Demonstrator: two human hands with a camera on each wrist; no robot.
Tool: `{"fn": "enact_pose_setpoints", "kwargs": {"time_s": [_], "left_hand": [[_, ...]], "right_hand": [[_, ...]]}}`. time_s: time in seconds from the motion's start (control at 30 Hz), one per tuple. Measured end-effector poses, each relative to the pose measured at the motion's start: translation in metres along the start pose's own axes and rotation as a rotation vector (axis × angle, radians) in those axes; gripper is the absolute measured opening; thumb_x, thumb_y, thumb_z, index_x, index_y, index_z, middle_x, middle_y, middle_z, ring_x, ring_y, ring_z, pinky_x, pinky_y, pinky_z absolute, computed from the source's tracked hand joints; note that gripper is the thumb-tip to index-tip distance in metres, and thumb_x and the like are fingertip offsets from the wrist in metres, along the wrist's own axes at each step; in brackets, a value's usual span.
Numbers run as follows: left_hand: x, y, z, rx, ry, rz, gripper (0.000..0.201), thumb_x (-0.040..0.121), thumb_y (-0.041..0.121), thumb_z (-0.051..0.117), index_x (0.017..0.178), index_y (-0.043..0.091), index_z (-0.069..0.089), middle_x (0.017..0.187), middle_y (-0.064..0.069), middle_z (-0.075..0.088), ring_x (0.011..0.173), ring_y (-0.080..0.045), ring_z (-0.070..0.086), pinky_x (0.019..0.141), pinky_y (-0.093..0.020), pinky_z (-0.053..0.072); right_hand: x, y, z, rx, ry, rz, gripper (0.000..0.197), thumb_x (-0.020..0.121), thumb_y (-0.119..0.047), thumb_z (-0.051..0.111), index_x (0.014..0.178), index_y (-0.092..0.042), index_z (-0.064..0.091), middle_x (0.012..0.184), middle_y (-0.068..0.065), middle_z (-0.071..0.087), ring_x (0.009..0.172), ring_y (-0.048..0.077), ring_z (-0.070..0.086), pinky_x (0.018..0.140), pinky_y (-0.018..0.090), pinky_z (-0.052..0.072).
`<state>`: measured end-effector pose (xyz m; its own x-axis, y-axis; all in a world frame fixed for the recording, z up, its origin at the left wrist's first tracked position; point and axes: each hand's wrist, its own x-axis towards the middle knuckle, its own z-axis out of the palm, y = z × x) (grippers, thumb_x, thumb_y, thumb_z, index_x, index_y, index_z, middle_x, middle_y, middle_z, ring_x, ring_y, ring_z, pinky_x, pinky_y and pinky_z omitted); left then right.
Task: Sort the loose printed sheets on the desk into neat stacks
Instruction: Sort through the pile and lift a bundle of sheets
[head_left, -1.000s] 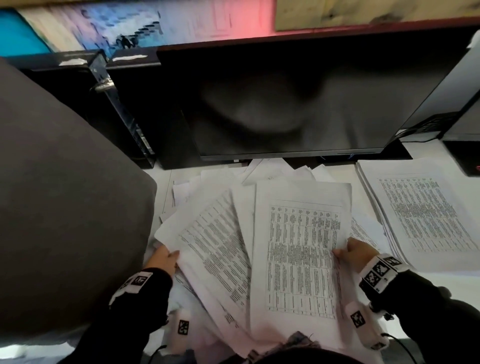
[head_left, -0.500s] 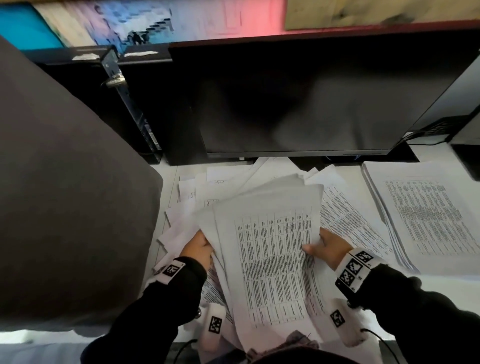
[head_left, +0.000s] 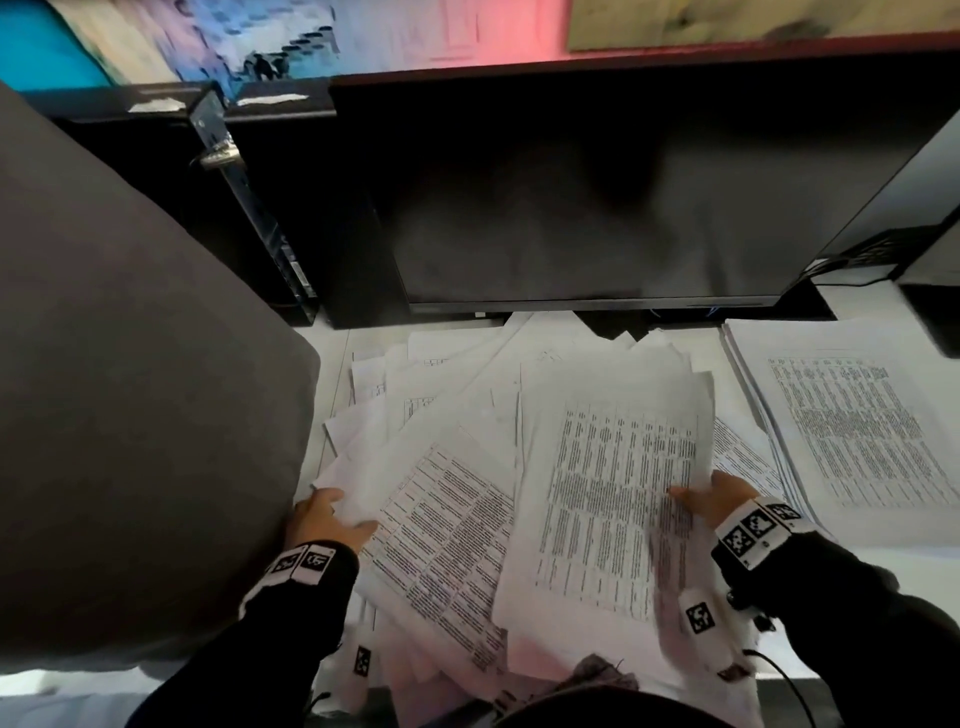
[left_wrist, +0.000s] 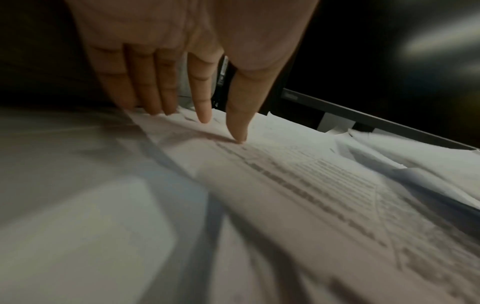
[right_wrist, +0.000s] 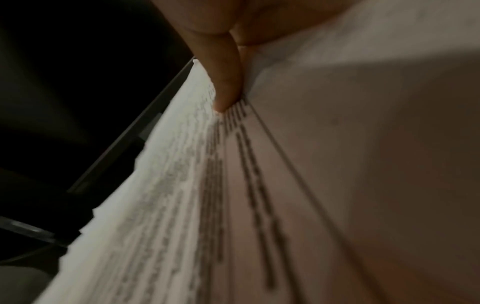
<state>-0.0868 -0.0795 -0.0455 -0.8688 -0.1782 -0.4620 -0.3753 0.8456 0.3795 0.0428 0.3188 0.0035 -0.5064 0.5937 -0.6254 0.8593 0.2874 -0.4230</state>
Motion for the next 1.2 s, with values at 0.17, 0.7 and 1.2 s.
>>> {"fn": "enact_pose_setpoints", "kwargs": {"time_s": [0.17, 0.7, 1.2], "left_hand": [[0.000, 0.007, -0.004, 0.001, -0.030, 0.030, 0.041, 0.064, 0.025, 0.082, 0.092, 0.014, 0.055, 0.109, -0.014, 0.055, 0.095, -0.028, 0.055, 0.088, -0.031, 0.044], [0.005, 0.028, -0.011, -0.061, -0.001, 0.191, 0.022, 0.072, 0.024, 0.075, 0.065, 0.015, 0.057, 0.088, -0.005, 0.059, 0.079, -0.020, 0.056, 0.075, -0.025, 0.041], [-0.018, 0.054, -0.050, -0.346, -0.001, 0.362, 0.030, 0.087, 0.003, 0.056, 0.110, 0.023, 0.061, 0.102, -0.004, 0.062, 0.093, -0.018, 0.057, 0.087, -0.025, 0.040]], "right_hand": [[0.002, 0.012, 0.003, -0.014, 0.040, -0.006, 0.037, 0.084, -0.024, 0.065, 0.110, 0.001, 0.059, 0.089, 0.010, 0.063, 0.074, 0.023, 0.058, 0.070, 0.030, 0.047], [-0.007, -0.001, 0.005, -0.051, -0.057, -0.107, 0.038, 0.085, -0.038, 0.061, 0.107, -0.007, 0.061, 0.072, -0.004, 0.060, 0.066, 0.010, 0.056, 0.056, 0.021, 0.040], [-0.011, -0.014, 0.002, 0.028, -0.097, -0.137, 0.050, 0.086, -0.037, 0.059, 0.125, -0.006, 0.053, 0.089, 0.002, 0.059, 0.087, 0.021, 0.053, 0.083, 0.031, 0.040]]}}
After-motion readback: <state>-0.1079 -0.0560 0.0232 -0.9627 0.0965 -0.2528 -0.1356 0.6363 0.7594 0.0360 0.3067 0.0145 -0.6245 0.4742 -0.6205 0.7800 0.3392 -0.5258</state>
